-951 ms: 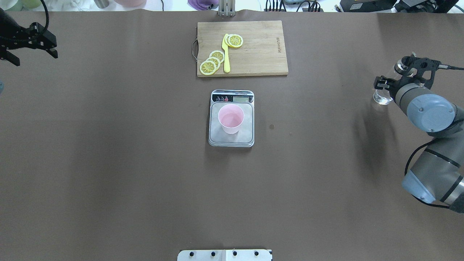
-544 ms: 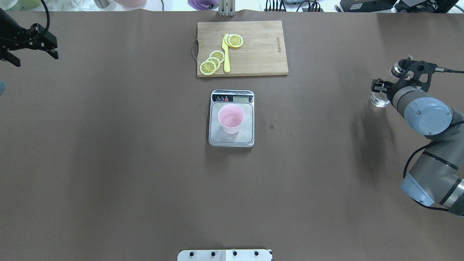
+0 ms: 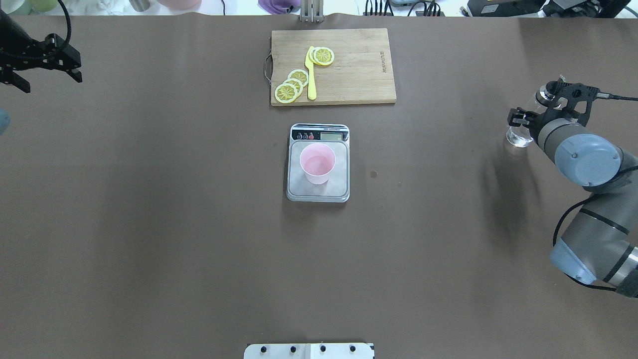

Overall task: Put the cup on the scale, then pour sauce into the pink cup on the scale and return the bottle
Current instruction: 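Lower the glass sauce bottle onto the table with the right gripper, then open the right gripper and withdraw it from the sauce bottle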

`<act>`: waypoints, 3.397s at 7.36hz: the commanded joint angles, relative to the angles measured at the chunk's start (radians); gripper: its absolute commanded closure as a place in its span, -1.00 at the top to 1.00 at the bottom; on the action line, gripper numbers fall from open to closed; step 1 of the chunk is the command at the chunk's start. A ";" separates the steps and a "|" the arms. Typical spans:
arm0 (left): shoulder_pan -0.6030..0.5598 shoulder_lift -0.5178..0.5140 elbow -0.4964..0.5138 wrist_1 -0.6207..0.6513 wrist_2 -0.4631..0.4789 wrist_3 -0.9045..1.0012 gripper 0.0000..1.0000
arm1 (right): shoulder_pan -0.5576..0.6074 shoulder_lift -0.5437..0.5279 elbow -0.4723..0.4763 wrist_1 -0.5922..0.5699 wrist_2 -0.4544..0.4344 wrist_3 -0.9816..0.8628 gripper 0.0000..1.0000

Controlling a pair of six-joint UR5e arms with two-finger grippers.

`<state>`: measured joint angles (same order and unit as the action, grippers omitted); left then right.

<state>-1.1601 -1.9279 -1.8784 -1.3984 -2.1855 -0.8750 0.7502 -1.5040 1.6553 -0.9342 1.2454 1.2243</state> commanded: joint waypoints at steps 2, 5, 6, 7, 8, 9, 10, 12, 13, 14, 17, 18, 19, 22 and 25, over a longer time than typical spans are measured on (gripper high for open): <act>0.007 0.000 0.001 0.001 0.000 -0.002 0.97 | 0.001 -0.008 -0.003 0.002 -0.001 -0.009 -0.67; 0.007 0.000 -0.002 0.002 0.004 -0.001 0.97 | -0.002 0.001 -0.011 0.002 -0.011 -0.009 0.05; 0.007 0.000 0.005 0.002 0.004 0.001 0.97 | -0.002 0.002 -0.009 0.002 -0.011 0.000 0.74; 0.007 0.000 0.005 0.002 0.004 0.001 0.97 | -0.002 -0.001 -0.005 0.002 -0.011 0.001 0.99; 0.007 0.000 0.007 0.002 0.006 0.001 0.97 | -0.003 -0.007 0.001 0.002 -0.011 0.001 1.00; 0.007 0.000 0.010 0.002 0.004 0.002 0.97 | -0.005 -0.012 0.003 0.002 -0.011 0.001 1.00; 0.007 0.000 0.009 0.002 0.004 0.001 0.97 | -0.006 -0.018 0.004 0.002 -0.006 0.001 1.00; 0.007 -0.002 0.008 0.002 0.006 0.001 0.97 | -0.017 -0.091 0.090 0.002 0.005 0.001 1.00; 0.007 -0.002 0.005 0.002 0.006 0.001 0.97 | -0.025 -0.135 0.157 0.000 0.032 0.001 1.00; 0.007 0.000 0.005 0.002 0.006 0.002 0.97 | -0.025 -0.171 0.200 0.000 0.063 0.001 1.00; 0.007 -0.002 -0.002 0.001 0.009 0.014 0.97 | 0.006 -0.364 0.442 -0.009 0.286 -0.019 1.00; 0.007 -0.005 -0.016 0.001 0.009 0.014 0.97 | 0.105 -0.395 0.490 -0.018 0.421 -0.093 1.00; 0.007 -0.009 -0.019 0.001 0.009 0.014 0.97 | 0.282 -0.387 0.500 -0.065 0.625 -0.250 1.00; 0.005 -0.052 -0.013 0.001 0.016 0.019 0.97 | 0.601 -0.265 0.465 -0.488 0.874 -0.879 1.00; -0.067 -0.042 0.021 0.015 0.024 0.247 0.97 | 0.733 -0.034 0.391 -1.015 0.945 -1.283 1.00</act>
<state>-1.1798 -1.9748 -1.8788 -1.3888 -2.1663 -0.7378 1.4314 -1.6465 2.0799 -1.7119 2.1722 0.1039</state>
